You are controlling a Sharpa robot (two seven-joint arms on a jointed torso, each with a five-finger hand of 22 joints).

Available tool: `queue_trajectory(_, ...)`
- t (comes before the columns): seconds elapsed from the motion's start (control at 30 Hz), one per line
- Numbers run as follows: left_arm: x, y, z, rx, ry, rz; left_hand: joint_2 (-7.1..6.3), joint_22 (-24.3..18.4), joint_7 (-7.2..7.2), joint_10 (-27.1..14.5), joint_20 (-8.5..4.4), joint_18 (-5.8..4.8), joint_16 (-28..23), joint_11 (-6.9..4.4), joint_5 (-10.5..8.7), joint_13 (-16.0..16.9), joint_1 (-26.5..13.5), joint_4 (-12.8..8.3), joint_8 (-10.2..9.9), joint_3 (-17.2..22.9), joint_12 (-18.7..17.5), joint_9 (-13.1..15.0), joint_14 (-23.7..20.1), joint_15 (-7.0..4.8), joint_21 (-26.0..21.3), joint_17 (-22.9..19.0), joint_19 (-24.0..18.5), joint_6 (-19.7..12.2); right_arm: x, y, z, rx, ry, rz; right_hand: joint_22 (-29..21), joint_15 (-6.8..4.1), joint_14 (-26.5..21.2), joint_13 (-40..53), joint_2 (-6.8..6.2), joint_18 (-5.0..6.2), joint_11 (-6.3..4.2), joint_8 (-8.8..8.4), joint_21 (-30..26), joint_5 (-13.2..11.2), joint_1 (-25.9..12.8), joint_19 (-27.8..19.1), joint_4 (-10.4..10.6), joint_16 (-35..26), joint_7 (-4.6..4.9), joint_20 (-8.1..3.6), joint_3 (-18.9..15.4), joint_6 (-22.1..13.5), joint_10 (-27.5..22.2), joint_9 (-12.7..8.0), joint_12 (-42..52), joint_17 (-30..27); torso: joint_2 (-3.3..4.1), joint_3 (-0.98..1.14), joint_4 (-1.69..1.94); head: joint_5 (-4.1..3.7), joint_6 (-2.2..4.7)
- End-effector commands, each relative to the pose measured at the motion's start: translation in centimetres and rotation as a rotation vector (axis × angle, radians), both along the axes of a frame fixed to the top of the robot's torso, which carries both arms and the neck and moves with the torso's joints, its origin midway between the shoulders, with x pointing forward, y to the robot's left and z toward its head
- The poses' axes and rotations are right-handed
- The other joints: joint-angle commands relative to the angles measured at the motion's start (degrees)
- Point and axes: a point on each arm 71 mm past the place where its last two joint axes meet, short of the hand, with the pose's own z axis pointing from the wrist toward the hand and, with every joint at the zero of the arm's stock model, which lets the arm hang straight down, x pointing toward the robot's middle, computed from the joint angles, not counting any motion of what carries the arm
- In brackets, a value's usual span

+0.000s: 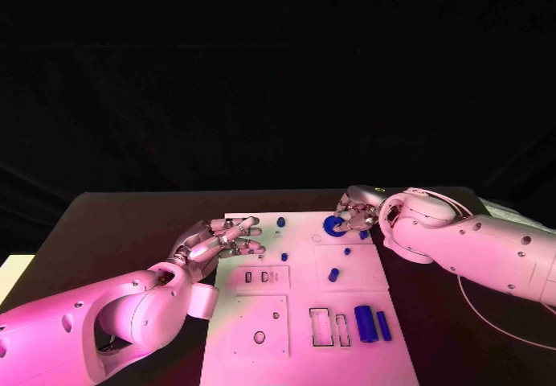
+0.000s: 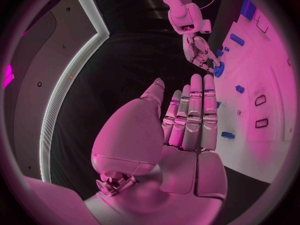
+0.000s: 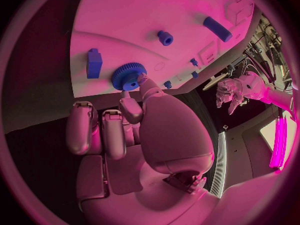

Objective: Assemble the parts on the task board

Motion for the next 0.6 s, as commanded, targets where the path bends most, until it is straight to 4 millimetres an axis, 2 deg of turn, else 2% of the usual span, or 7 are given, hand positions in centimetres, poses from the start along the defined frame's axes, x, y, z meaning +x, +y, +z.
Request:
queue_trajectory(0.03,-0.1,-0.2,0.1,-0.013,-0.003,-0.019,0.09,0.1,0.29,-0.3,0.14,0.09,-0.3,0.19,0.07,-0.1,0.7,-0.3,-0.4,0.1,-0.3,0.0,-0.1,0.14,0.1,0.1,0.4,0.0,0.0,0.2,-0.2,-0.055,-0.007,0.013,0.1,-0.14,3.7,0.2,0.23,-0.55,-0.05,0.36,0.2,0.2,0.7,0.4,-0.2,0.3,-0.12,-0.05,-0.2,0.5,0.4,0.0,0.3,2.8,0.03,0.02,0.04,-0.01,-0.10)
queue_trajectory(0.6,-0.1,-0.1,0.1,-0.012,-0.003,-0.017,0.09,0.1,0.29,-0.3,0.14,0.09,-0.3,0.19,0.07,-0.1,0.7,-0.3,-0.4,0.1,-0.3,0.0,-0.1,0.14,0.1,0.1,0.4,0.0,-0.1,0.6,-1.7,-0.161,0.061,0.032,0.3,-0.15,3.7,-0.2,-0.48,-0.60,-0.02,0.07,0.3,-0.8,1.2,0.4,-0.7,0.5,-0.10,-0.12,-0.6,0.5,-0.2,-0.2,-0.5,3.2,0.04,0.03,-0.02,-0.08,-0.47)
